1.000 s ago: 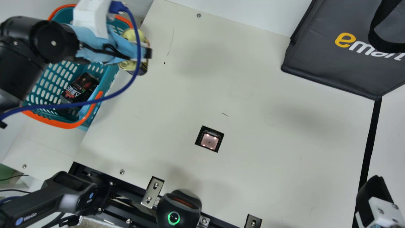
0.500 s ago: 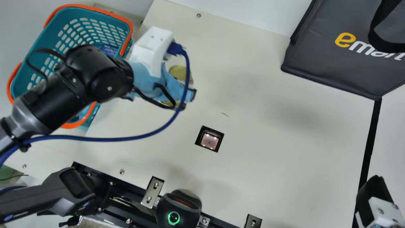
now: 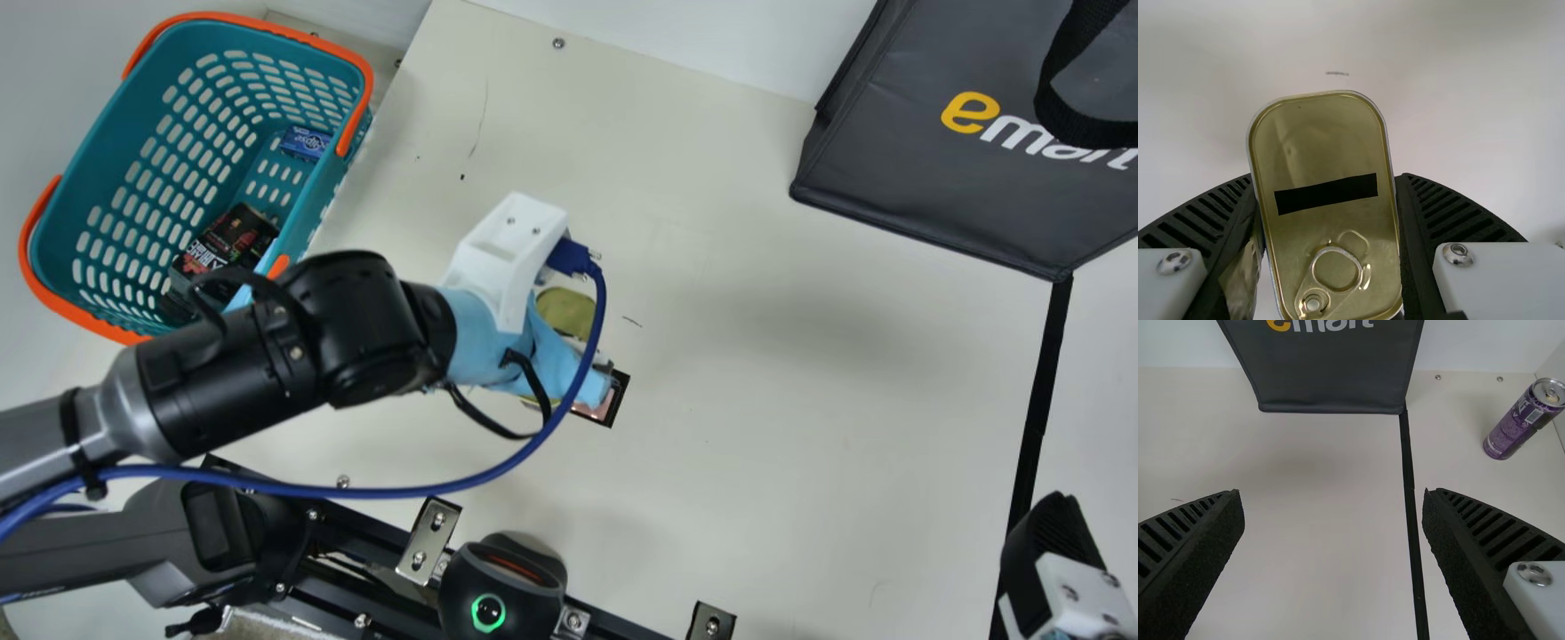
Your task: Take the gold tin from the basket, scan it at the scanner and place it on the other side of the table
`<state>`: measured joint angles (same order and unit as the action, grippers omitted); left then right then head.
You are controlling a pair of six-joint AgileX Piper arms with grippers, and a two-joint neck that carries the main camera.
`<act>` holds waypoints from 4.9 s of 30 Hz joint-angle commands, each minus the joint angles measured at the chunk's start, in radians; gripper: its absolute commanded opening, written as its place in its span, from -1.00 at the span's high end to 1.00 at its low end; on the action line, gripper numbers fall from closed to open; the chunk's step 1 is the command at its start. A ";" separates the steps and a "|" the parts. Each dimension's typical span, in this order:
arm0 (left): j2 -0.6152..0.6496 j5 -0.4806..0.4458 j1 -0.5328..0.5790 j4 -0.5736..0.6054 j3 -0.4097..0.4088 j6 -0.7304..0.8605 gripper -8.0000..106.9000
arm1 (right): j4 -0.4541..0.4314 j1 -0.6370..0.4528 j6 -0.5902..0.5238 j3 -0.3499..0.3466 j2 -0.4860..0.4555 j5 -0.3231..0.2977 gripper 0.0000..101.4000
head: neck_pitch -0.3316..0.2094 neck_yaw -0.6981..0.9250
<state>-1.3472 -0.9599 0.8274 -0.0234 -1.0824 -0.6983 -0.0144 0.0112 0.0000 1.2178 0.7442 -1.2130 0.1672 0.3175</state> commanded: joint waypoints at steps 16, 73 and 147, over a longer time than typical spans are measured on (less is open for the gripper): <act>0.000 0.066 0.180 -0.111 0.122 -0.223 1.00 | 0.000 0.000 0.000 0.000 0.000 0.000 -0.87 | -0.029 0.004; -0.253 0.407 0.147 -0.386 0.223 -0.400 0.24 | 0.000 0.000 0.000 0.000 0.000 0.001 -0.87 | -0.029 0.004; 0.341 -0.024 -0.418 0.012 0.041 0.392 -0.71 | 0.000 0.000 0.000 0.000 0.000 0.000 -0.87 | -0.029 -0.345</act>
<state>-0.9979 -0.9804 0.4008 -0.0111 -1.0381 -0.2997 -0.0144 0.0112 0.0000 1.2178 0.7442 -1.2131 0.1672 -0.0261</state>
